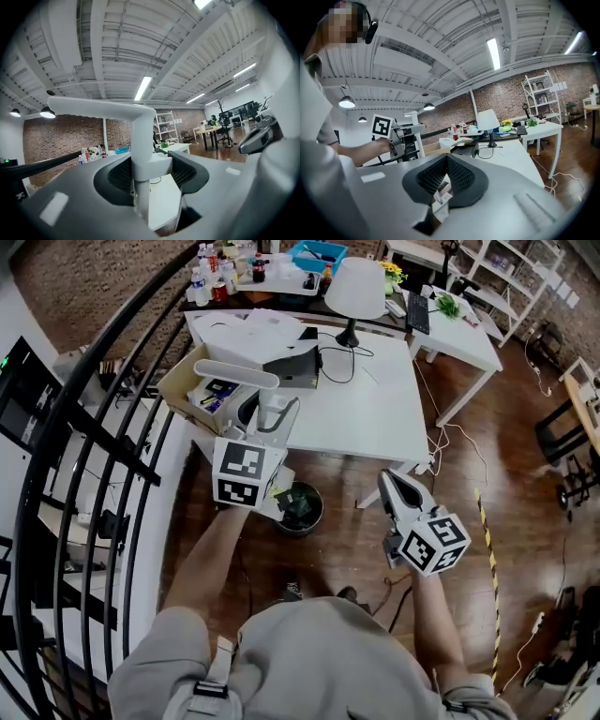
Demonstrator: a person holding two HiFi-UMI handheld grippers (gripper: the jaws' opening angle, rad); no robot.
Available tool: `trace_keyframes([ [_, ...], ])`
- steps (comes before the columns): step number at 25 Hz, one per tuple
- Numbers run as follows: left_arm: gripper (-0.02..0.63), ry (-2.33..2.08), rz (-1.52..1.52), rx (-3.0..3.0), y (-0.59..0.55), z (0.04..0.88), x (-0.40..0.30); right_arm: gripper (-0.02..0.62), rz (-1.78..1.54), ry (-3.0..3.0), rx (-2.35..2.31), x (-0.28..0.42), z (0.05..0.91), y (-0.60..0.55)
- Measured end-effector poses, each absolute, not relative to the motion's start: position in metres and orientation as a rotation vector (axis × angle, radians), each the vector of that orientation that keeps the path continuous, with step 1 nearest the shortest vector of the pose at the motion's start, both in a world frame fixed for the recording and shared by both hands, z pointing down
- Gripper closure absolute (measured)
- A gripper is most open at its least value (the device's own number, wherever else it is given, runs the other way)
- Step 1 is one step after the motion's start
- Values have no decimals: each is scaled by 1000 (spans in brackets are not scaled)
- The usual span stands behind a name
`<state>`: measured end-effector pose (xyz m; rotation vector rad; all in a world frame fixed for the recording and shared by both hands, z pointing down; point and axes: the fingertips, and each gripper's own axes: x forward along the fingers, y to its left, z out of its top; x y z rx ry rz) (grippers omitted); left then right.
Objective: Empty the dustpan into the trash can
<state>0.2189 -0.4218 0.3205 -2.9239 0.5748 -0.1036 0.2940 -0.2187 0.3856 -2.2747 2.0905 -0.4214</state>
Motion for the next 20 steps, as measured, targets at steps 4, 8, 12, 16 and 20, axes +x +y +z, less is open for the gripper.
trace_keyframes([
  [4, 385, 494, -129, -2878, -385, 322, 244, 597, -394, 2028, -2298, 307, 385, -190],
  [8, 385, 449, -159, -2833, -343, 330, 265, 597, -380, 1978, -2311, 328, 386, -146],
  [12, 386, 405, -203, -2787, -294, 338, 286, 597, -377, 1960, -2313, 351, 381, -94],
  [16, 385, 376, -251, -2736, -245, 348, 307, 597, -397, 1949, -2293, 373, 384, -47],
  [20, 387, 333, -302, -2703, -207, 361, 326, 597, -404, 1967, -2253, 381, 390, -18],
])
